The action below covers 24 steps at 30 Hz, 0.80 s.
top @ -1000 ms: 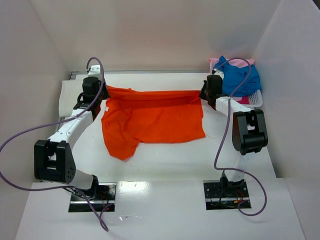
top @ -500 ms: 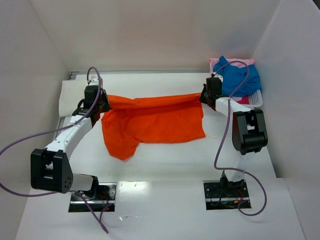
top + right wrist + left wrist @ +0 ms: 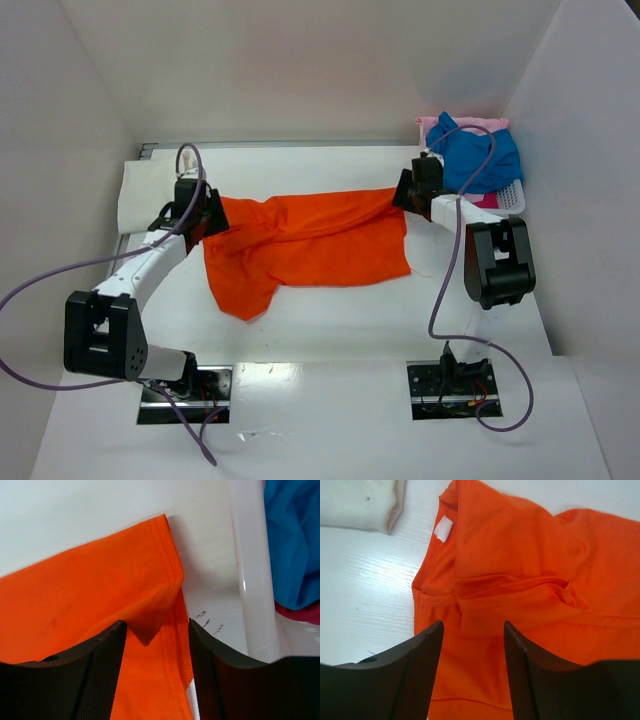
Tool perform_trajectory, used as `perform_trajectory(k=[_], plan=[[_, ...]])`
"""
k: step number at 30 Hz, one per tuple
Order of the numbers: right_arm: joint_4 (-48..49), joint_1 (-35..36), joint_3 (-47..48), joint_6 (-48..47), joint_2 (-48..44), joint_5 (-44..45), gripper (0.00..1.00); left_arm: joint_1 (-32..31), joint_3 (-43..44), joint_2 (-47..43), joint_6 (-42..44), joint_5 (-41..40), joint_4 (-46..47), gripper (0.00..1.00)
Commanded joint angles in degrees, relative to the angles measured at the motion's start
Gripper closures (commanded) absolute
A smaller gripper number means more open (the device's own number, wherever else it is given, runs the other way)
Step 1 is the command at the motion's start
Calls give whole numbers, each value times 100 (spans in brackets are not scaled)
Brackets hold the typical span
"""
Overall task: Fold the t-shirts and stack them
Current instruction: Fold the flattened tshirt in 1/3 of the way
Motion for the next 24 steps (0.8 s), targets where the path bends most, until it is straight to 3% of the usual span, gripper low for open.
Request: perform_trajectory(k=[1,6,10,18,24], plan=[[-7,-52,192,-155,-584,-409,40,0,562,-49,-50,60,268,35],[-328,-52,349,-164,-961,-714,34,0,969,111,114,60,428,25],[-34,-52,121,-217,-1296,-714,32,0,1155,565,135,121,602,20],[46,-52,715,-270,-163,-896,43,0,1313,1688,-187,411,861,18],[160,-52,771,-270,84,-960,43,176,1436,2248,-458,415,922,20]])
